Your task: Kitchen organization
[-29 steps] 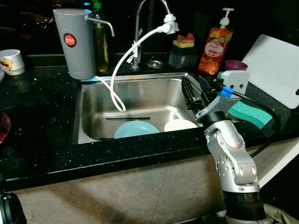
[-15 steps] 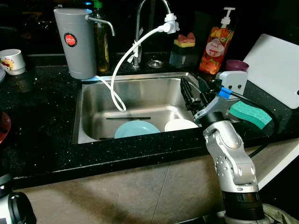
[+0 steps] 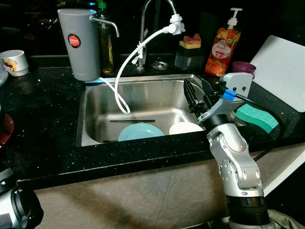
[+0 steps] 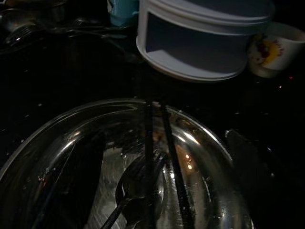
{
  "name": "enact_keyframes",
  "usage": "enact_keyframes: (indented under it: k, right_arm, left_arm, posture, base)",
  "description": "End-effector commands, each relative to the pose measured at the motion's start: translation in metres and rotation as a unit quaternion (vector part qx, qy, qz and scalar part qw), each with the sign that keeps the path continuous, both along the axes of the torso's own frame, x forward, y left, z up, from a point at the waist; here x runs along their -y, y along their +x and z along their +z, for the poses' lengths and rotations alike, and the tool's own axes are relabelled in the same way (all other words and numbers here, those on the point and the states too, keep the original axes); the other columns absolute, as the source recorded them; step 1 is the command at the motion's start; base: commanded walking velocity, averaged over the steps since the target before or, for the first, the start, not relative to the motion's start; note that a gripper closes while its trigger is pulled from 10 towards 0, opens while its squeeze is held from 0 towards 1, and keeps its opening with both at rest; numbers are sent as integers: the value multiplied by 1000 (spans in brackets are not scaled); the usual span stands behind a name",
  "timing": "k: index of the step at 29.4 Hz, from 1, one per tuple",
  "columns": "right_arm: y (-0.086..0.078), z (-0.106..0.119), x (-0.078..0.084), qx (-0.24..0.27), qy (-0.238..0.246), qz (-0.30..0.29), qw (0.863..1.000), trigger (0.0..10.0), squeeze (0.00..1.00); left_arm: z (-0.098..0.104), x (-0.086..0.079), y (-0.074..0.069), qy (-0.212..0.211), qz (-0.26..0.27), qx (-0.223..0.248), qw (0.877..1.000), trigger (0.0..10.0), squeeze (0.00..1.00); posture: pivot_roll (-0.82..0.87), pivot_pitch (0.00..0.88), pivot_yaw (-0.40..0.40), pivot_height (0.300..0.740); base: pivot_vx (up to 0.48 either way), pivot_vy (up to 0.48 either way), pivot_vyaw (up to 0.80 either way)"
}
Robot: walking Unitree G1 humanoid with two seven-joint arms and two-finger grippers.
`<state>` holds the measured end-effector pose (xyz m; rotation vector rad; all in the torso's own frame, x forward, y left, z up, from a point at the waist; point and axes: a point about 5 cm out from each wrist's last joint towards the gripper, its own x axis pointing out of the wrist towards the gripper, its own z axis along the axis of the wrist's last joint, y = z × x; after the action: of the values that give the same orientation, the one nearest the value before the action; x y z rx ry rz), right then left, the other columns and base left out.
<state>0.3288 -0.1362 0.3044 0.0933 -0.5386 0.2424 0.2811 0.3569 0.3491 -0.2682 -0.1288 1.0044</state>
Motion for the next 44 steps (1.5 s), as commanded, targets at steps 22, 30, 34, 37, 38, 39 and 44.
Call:
enact_keyframes:
  k: [22,30,34,37,38,39,44]
  right_arm:
    - [1,-1,1,1,4,-3,1000,10000,0]
    - [0,-1,2,1,6,-4,1000,10000,0]
    - [0,-1,2,2,6,-3,1000,10000,0]
    - [0,-1,2,2,6,-4,1000,10000,0]
    - [0,-1,2,2,6,-4,1000,10000,0]
    - [0,-1,2,2,6,-5,1000,10000,0]
    - [0,-1,2,1,6,-5,1000,10000,0]
  left_arm:
    - [-17,-5,1,-74,3,-13,997,10000,0]
    - [-25,-4,7,-99,-25,-25,994,10000,0]
    - [-26,-5,8,-103,-27,-27,994,9608,0]
    - [-27,-6,9,-107,-28,-27,994,9490,0]
    - [-27,-6,10,-107,-28,-26,993,9451,0]
    - [-26,-6,10,-108,-28,-25,993,9451,0]
    - [-24,-10,8,-110,-12,-15,994,9373,0]
  posture:
    - [122,177,-53,740]
    - [120,177,-52,740]
    - [120,177,-52,740]
    - [120,177,-52,740]
    - [120,177,-52,740]
    - [120,177,-52,740]
    - [120,177,-52,740]
  base:
    - [0,0,0]
    - [0,0,0]
    - [0,0,0]
    - [0,0,0]
    - [0,0,0]
    - [0,0,0]
    - [0,0,0]
